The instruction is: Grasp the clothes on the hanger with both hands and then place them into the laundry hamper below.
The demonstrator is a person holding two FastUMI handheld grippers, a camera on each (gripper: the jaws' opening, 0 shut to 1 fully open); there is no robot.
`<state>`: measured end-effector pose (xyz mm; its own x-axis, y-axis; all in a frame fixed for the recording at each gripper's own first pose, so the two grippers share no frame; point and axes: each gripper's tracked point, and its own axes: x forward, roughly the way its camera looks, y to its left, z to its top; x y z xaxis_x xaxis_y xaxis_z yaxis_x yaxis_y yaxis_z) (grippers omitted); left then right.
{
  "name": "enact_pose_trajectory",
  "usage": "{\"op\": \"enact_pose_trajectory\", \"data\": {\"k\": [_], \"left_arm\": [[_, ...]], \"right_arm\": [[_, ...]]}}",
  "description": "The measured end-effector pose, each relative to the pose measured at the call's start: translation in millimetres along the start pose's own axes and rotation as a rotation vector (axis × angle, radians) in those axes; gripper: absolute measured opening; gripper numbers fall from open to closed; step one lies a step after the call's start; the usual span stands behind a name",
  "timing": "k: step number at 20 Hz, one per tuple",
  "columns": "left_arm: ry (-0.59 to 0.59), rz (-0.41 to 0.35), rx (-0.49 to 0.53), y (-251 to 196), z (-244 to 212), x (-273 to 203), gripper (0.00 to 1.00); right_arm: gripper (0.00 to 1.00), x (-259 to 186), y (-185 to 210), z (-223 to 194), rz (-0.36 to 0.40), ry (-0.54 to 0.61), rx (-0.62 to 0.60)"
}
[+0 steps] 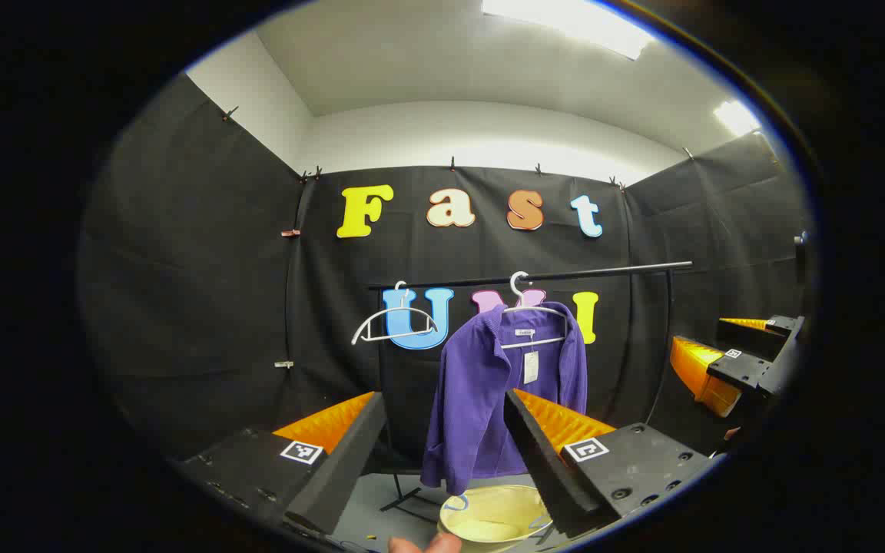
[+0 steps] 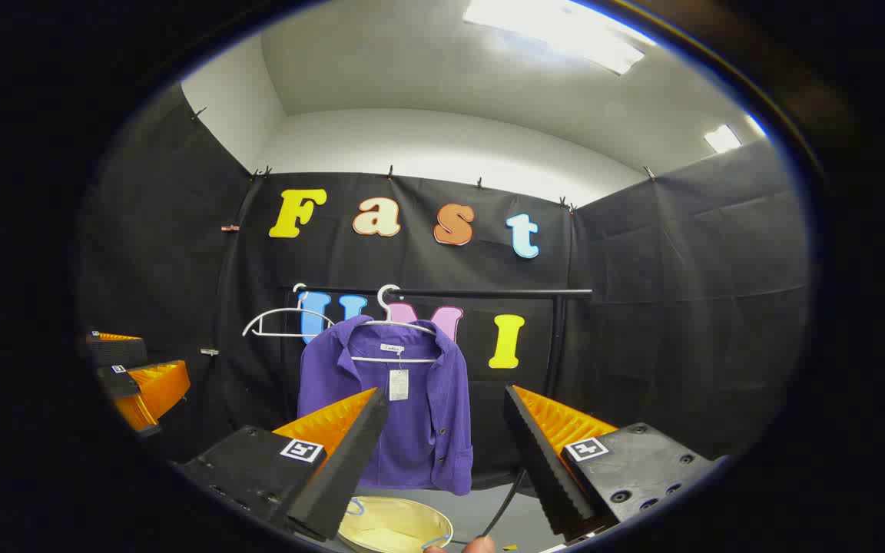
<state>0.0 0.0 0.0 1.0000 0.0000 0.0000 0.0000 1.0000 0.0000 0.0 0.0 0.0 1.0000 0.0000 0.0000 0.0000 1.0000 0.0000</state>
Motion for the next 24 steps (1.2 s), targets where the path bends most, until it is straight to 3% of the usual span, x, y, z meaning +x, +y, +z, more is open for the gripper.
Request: {"op": "enact_pose_trajectory", "data": {"k": [13,24], "left_arm": [[0.000,0.011,-0.005,9,-3,8,0.98],[0.004,-0.052,-0.004,-5,0,49,0.98]], "right_arm": [[0.98,5,-2,-6,-0.023,0.014,0.004],[0.98,41,3,-11,-0.037,0.034,-0.012]]}}
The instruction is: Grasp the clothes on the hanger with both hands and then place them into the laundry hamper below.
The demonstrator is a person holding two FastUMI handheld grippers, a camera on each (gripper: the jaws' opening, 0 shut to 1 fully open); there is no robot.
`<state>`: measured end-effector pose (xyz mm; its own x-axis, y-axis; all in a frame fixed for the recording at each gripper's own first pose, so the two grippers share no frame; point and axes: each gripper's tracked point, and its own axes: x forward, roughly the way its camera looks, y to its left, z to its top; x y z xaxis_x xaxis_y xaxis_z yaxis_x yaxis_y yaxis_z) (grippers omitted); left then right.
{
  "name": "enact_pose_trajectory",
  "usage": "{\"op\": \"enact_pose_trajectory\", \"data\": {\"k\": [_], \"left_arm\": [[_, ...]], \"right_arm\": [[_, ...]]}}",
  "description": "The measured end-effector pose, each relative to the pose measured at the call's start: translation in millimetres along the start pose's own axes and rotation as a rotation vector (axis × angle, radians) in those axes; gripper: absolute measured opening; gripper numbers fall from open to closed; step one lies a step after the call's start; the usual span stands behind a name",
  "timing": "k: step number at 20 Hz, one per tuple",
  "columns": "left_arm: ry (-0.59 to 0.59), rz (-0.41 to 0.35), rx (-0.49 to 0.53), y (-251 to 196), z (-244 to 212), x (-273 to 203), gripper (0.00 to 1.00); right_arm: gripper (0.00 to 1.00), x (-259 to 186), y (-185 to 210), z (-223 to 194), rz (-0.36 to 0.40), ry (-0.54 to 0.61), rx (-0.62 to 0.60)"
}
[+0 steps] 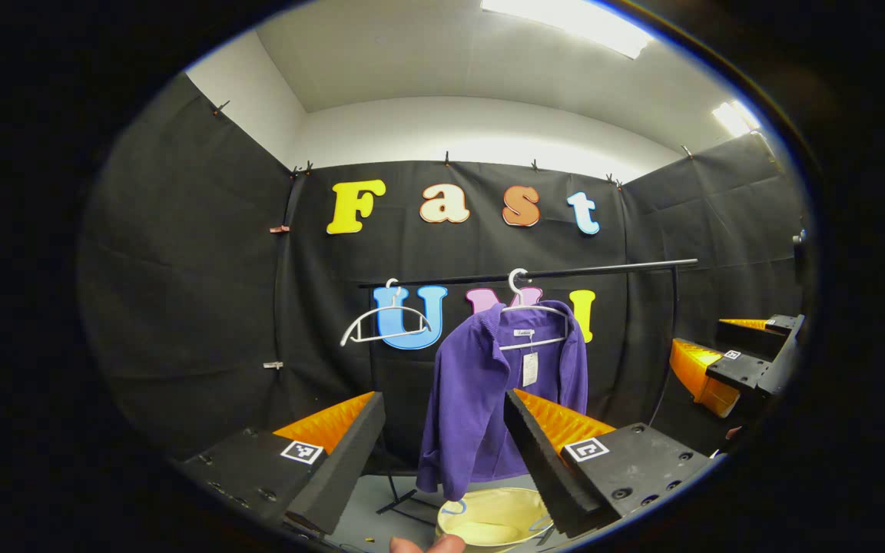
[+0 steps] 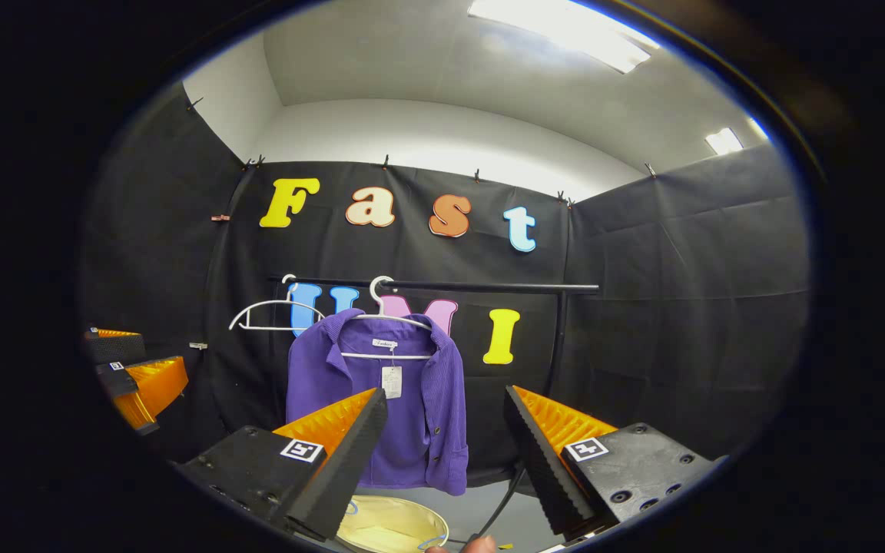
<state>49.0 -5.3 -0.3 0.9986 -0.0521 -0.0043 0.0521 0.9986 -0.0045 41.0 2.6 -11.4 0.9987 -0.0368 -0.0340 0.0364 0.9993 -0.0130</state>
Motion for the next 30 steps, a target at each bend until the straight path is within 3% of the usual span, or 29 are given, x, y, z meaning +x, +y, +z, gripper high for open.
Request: {"op": "enact_pose_trajectory", "data": {"k": [6,15,22,26,29,30], "left_arm": [[0.019,-0.044,0.002,-31,-8,57,0.98],[0.052,-0.022,0.009,-73,-34,180,0.98],[0.090,0.031,0.025,-89,-65,279,0.98],[0.092,0.108,0.030,-79,-81,326,0.98],[0.090,0.116,0.038,-81,-92,351,0.90],[0.092,0.112,0.044,-83,-94,354,0.73]], "right_arm": [[0.98,57,-3,-8,0.007,0.003,-0.009],[0.98,178,-4,-52,0.062,0.025,0.047],[0.98,254,4,-95,0.127,0.067,0.049],[0.97,284,8,-112,0.150,0.089,0.048],[0.98,299,14,-124,0.164,0.099,0.059],[0.98,305,18,-126,0.176,0.097,0.063]]}}
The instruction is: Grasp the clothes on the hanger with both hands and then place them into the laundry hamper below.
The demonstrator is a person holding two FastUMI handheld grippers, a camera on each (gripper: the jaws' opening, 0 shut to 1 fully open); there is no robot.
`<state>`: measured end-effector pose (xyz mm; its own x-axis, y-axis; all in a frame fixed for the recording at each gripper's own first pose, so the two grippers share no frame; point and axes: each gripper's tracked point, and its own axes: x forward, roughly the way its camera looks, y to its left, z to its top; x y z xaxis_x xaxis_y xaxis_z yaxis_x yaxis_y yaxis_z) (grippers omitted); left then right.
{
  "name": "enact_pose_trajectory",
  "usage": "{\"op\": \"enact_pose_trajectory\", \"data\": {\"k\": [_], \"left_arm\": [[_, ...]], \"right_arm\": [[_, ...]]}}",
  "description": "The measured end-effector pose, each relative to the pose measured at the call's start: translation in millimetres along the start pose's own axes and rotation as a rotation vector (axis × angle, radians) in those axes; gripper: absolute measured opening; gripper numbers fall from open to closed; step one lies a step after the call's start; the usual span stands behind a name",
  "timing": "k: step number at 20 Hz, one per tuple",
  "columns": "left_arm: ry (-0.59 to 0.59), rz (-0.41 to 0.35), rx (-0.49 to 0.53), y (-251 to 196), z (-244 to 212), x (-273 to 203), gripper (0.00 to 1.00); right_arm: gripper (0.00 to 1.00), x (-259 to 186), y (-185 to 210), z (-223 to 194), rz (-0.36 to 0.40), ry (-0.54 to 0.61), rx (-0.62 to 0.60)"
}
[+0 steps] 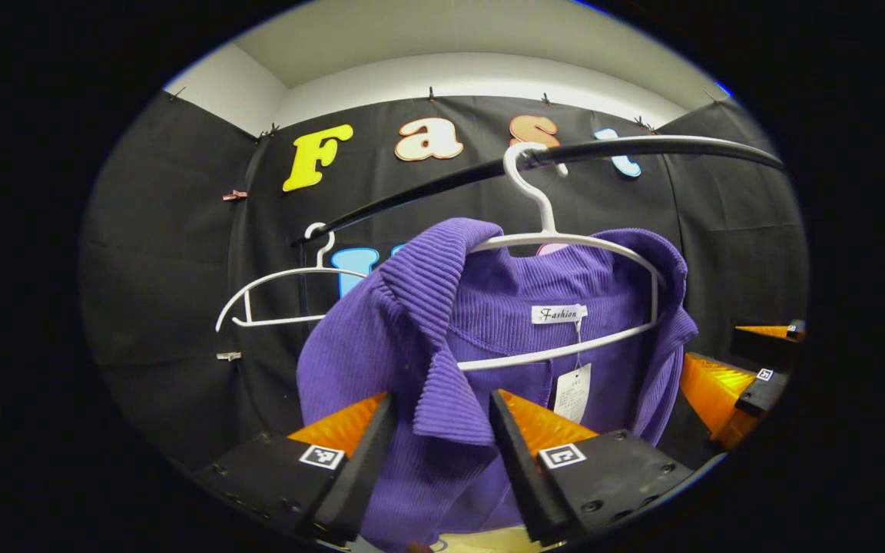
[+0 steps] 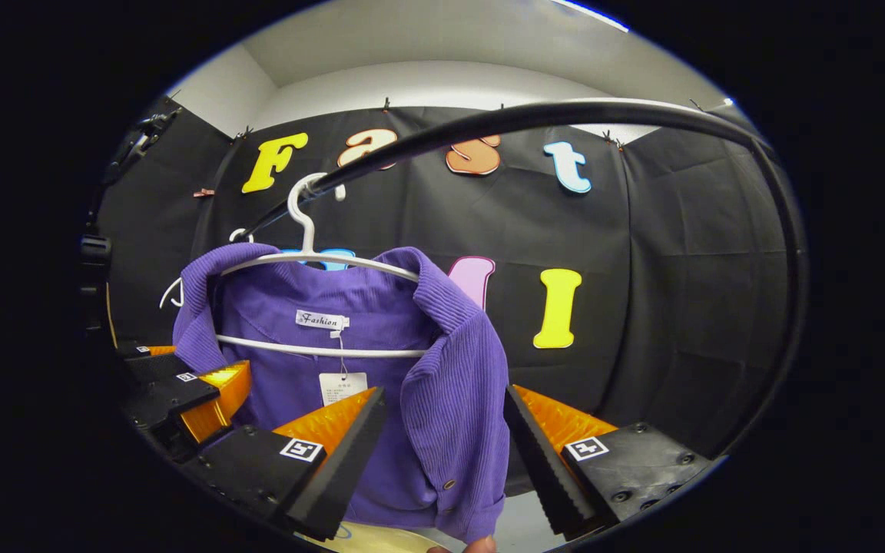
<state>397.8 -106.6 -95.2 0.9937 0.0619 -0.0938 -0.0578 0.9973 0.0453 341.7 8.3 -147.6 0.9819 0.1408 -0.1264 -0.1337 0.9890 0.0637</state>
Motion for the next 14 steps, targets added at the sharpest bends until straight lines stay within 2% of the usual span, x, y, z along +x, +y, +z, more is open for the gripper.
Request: {"op": "enact_pose_trajectory", "data": {"k": [4,7,9,10,11,14], "left_arm": [[0.006,0.037,-0.031,12,2,7,0.08],[0.052,0.064,-0.020,19,-10,8,0.10],[0.065,0.065,-0.027,22,-11,9,0.10],[0.066,0.056,-0.026,19,-11,10,0.10],[0.060,0.053,-0.017,19,-10,9,0.09],[0.049,0.033,0.037,16,-8,9,0.07]], "right_arm": [[0.98,30,7,-1,0.001,-0.024,0.014],[0.99,53,8,-7,-0.029,-0.034,0.052],[0.94,65,10,-14,-0.031,-0.020,0.083],[0.80,70,8,-20,-0.028,-0.002,0.102],[0.75,75,13,-26,-0.003,0.017,0.124],[0.25,72,14,-38,0.067,0.089,0.198]]}}
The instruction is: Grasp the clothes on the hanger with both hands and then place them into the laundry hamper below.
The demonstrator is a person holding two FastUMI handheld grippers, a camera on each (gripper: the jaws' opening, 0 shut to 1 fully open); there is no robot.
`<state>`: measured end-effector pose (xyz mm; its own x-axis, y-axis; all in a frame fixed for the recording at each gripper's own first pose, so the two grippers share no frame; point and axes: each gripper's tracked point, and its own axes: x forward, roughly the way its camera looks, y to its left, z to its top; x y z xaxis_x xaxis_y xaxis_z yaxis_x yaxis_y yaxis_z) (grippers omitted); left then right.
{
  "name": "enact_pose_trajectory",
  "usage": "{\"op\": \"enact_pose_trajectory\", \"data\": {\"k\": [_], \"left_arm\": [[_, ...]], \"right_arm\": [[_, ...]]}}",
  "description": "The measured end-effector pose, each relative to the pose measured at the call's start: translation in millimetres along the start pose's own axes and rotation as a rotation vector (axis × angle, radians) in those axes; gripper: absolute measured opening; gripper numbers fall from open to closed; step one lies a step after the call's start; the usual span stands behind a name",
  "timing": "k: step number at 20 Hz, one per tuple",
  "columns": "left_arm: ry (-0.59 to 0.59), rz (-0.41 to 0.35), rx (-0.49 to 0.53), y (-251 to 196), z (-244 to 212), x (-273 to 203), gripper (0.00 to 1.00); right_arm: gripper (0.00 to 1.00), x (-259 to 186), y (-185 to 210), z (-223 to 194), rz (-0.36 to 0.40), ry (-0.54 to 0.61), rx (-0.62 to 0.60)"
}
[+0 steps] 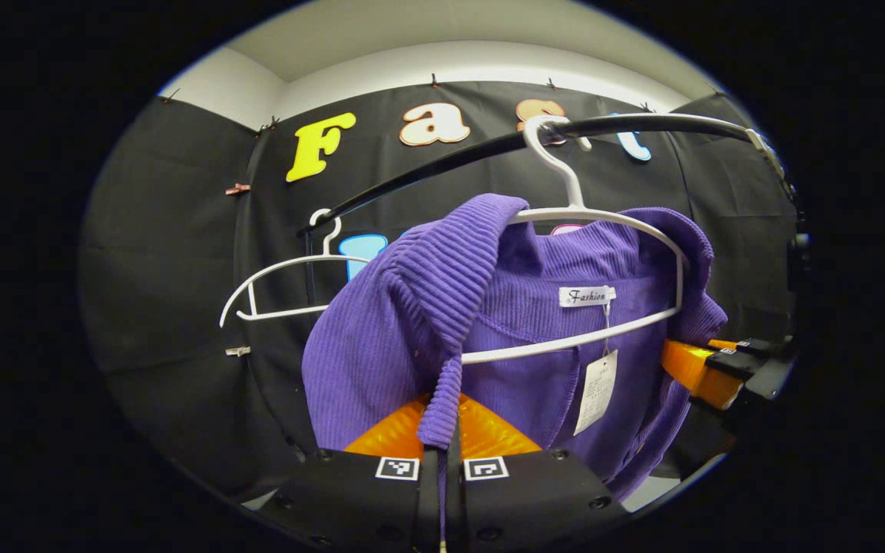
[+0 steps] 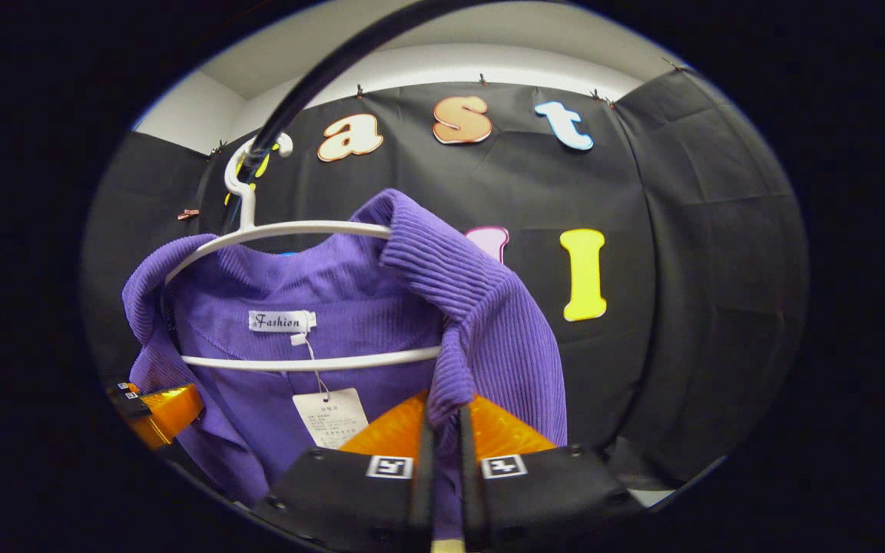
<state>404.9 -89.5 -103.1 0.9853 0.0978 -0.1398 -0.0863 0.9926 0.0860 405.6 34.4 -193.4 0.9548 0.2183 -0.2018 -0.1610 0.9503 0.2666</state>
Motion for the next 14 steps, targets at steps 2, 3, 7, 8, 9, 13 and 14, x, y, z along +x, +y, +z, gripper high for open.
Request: {"op": "enact_pose_trajectory", "data": {"k": [2,3,7,8,9,13,14], "left_arm": [[0.002,-0.026,0.001,-6,1,-1,0.07],[0.005,-0.035,-0.004,-7,1,-1,0.07],[0.021,-0.050,-0.045,-3,-3,-2,0.06],[0.024,-0.047,-0.048,0,-4,-4,0.05],[0.026,-0.037,-0.044,5,-4,-4,0.05],[0.021,-0.016,-0.028,15,0,-7,0.05],[0.023,-0.020,-0.032,14,1,-9,0.05]], "right_arm": [[0.08,-6,9,4,0.099,0.005,0.047],[0.08,-8,5,7,0.115,0.003,0.045],[0.05,-12,-25,20,0.068,-0.015,0.051],[0.04,-12,-33,21,0.043,-0.019,0.048],[0.04,-10,-44,22,0.006,-0.018,0.040],[0.04,-1,-73,27,-0.077,-0.009,0.055],[0.04,2,-78,29,-0.080,0.002,0.062]]}}
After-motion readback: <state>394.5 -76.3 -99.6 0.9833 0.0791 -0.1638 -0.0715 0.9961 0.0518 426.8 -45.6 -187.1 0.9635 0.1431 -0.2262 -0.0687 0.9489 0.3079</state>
